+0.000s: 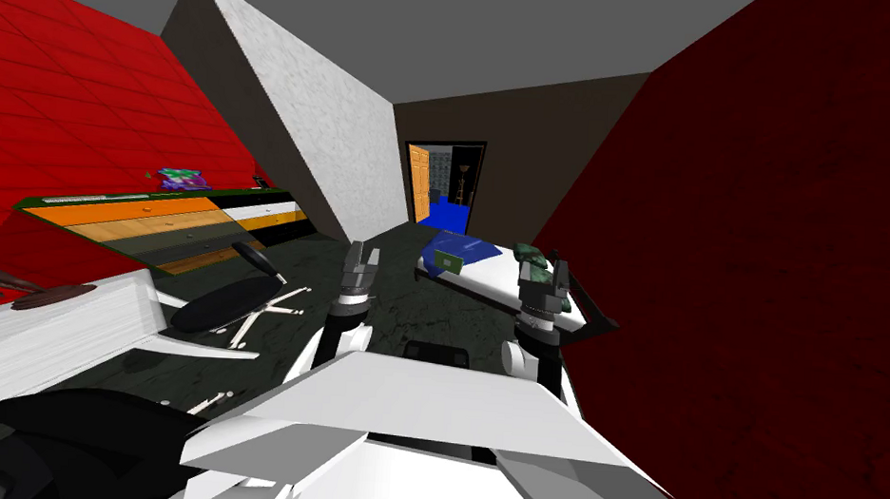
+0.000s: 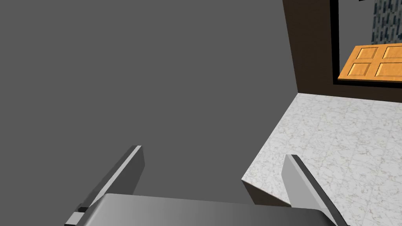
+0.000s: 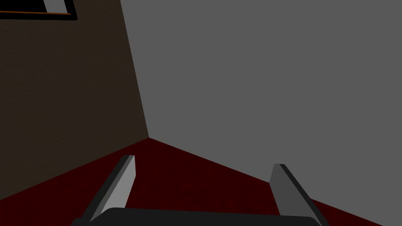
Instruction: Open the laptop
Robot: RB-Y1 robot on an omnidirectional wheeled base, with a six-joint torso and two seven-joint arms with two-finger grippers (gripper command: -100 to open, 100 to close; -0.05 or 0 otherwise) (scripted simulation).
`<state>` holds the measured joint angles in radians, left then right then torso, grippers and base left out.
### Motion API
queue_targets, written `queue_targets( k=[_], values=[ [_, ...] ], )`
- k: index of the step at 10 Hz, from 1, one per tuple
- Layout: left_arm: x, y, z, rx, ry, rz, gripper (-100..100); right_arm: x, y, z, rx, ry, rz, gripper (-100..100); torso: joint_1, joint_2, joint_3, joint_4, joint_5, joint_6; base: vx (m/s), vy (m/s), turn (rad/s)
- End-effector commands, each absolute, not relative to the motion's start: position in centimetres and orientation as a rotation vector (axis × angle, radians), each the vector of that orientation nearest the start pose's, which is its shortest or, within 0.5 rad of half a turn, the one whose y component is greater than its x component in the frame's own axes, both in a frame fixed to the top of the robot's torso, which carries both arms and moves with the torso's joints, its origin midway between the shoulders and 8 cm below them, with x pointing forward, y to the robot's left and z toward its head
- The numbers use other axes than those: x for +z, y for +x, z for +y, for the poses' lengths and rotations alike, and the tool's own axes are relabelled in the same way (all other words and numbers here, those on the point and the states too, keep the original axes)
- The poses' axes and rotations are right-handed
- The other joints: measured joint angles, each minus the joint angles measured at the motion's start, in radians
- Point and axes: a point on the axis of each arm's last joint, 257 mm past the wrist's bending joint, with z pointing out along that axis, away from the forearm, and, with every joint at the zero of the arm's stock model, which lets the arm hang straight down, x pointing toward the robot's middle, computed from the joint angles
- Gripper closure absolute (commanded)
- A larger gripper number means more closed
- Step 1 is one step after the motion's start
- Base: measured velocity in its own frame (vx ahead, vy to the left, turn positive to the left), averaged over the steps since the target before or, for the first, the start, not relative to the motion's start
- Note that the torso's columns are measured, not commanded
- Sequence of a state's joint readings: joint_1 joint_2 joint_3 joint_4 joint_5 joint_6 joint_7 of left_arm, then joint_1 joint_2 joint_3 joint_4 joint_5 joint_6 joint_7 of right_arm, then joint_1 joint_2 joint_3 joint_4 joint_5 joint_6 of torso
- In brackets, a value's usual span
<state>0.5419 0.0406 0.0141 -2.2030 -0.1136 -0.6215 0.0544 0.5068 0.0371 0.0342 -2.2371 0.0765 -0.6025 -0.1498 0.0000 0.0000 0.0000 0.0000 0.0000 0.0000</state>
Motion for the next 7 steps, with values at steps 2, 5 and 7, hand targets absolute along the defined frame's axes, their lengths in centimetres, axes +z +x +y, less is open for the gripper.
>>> queue_targets(
  k=[2, 5, 7],
  values=[
    [-0.24, 33.66, 26.8, -1.267, -0.567, 0.705, 0, 2.23, 33.68, -26.03, 1.441, 0.649, 0.556, 0, 0.0, 0.104, -0.209, 0.105, 0.0, 0.0, 0.0, 0.0, 0.0],
    [-0.23, 33.66, 26.8, -1.267, -0.567, 0.705, 0, 2.23, 33.68, -26.03, 1.441, 0.649, 0.556, 0, 0.0, 0.322, -0.644, 0.322, 0.0, 0.0, 0.0, 0.0, 0.0],
    [-0.23, 33.65, 26.8, -1.267, -0.567, 0.705, 0, 2.24, 33.68, -26.03, 1.441, 0.649, 0.556, 0, 0.0, 0.47, -0.939, 0.47, 0.0, 0.0, 0.0, 0.0, 0.0]
  ],
)
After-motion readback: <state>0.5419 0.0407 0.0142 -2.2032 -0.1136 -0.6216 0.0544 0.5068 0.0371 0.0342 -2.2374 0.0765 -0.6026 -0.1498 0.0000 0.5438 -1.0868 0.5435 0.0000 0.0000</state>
